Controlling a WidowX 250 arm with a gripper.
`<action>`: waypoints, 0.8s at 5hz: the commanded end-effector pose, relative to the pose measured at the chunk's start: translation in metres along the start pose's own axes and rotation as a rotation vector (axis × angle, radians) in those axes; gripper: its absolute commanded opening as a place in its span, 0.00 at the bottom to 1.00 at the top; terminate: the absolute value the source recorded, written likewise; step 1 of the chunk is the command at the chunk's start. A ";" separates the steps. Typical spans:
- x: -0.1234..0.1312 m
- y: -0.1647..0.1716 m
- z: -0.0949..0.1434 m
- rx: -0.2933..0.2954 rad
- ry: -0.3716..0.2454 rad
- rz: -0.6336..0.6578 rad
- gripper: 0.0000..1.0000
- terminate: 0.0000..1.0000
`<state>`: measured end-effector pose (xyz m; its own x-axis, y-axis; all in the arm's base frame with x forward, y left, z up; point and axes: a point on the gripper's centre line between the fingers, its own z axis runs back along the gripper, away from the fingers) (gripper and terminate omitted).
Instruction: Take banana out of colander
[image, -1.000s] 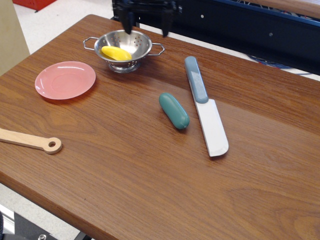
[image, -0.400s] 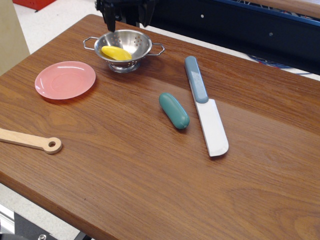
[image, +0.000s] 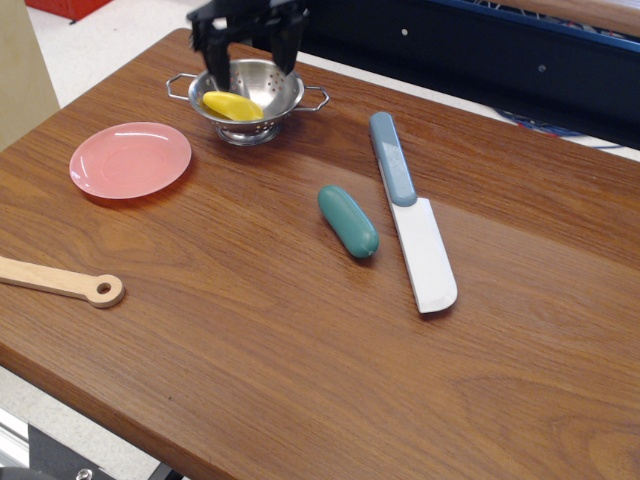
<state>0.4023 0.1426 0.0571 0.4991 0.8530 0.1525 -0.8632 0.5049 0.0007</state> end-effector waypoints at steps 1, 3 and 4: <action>0.004 0.010 0.023 -0.075 -0.087 0.066 1.00 0.00; -0.003 0.002 0.004 -0.042 -0.120 0.073 1.00 0.00; -0.007 -0.008 0.002 -0.041 -0.127 0.069 1.00 0.00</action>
<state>0.4071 0.1330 0.0352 0.4409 0.8666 0.2339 -0.8903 0.4553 -0.0089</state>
